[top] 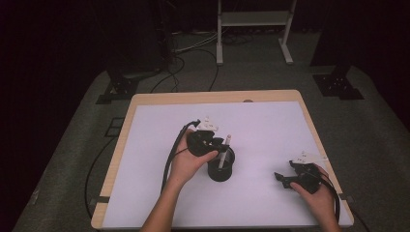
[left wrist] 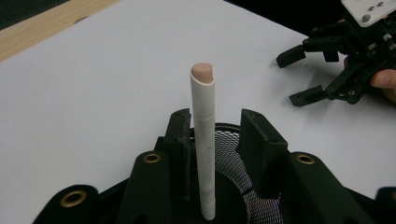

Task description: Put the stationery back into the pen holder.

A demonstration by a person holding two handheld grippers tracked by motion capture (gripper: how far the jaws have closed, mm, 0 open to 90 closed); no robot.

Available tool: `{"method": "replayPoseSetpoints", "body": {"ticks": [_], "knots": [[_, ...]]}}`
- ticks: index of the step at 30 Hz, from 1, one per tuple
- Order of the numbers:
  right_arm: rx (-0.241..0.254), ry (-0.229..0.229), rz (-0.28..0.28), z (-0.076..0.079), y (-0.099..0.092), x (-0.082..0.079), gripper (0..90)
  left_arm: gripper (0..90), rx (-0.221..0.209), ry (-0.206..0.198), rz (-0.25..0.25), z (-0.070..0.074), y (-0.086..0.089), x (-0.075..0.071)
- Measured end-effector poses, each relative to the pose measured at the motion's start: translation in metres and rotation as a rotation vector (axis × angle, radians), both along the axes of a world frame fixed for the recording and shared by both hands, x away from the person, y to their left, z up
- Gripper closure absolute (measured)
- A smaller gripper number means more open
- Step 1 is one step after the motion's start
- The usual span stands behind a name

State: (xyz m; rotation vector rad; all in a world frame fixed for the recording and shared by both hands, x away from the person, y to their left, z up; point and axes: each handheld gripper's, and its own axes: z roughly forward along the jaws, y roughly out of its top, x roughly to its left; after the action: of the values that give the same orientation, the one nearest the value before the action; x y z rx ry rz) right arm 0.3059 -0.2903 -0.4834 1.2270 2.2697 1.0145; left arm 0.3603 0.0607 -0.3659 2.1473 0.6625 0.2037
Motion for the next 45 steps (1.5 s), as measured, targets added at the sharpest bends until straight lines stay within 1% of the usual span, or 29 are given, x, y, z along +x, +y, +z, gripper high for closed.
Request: {"method": "replayPoseSetpoints", "body": {"ticks": [3,7,8,9,10,14,19,22,24,27,29,31,39,41,45], "knots": [[0.0,0.0,0.0,0.0,0.0,0.0,18.6,60.6,0.006,-0.005,0.001,0.002,0.004,-0.002],[0.0,0.001,-0.001,0.0,0.0,0.0,18.6,56.2,0.003,-0.012,0.004,0.006,0.009,-0.004],[0.0,0.001,-0.001,0.0,0.0,0.0,18.6,54.4,0.002,-0.012,0.009,0.006,0.01,-0.005],[-0.001,0.0,0.0,0.0,0.0,0.0,18.6,52.1,0.011,-0.014,0.005,0.007,0.012,-0.005],[-0.001,0.001,-0.001,0.0,0.0,0.0,18.6,49.6,0.007,-0.012,0.011,0.007,0.013,-0.005],[-0.003,-0.001,0.002,0.0,0.0,0.0,18.6,42.3,0.031,-0.015,0.018,0.008,0.02,-0.006],[-0.003,-0.001,0.003,0.0,0.0,0.0,18.6,33.9,0.062,-0.002,0.035,0.008,0.032,-0.007],[0.001,0.001,-0.001,0.0,0.0,0.0,18.6,30.5,0.069,0.008,0.048,0.007,0.041,-0.008],[-0.001,0.0,0.001,0.0,0.0,0.0,18.6,27.8,0.074,0.012,0.06,0.006,0.047,-0.009],[-0.001,-0.001,0.002,0.0,0.0,0.0,18.6,24.3,0.086,0.019,0.092,0.004,0.056,-0.01],[-0.001,0.0,0.001,0.0,0.0,0.0,18.6,22.7,0.099,0.018,0.106,0.002,0.063,-0.011],[-0.001,0.0,0.001,0.0,0.0,0.0,18.6,20.7,0.109,0.014,0.131,0.0,0.069,-0.013],[-0.001,-0.001,0.001,0.0,0.0,0.0,18.6,18.5,0.143,0.021,0.191,-0.014,0.096,-0.023],[-0.001,-0.001,0.001,0.0,0.0,0.0,18.6,18.4,0.152,0.032,0.203,-0.018,0.102,-0.024],[-0.001,-0.001,0.001,0.0,0.0,0.0,18.6,18.3,0.149,0.044,0.229,-0.025,0.113,-0.029]]}}
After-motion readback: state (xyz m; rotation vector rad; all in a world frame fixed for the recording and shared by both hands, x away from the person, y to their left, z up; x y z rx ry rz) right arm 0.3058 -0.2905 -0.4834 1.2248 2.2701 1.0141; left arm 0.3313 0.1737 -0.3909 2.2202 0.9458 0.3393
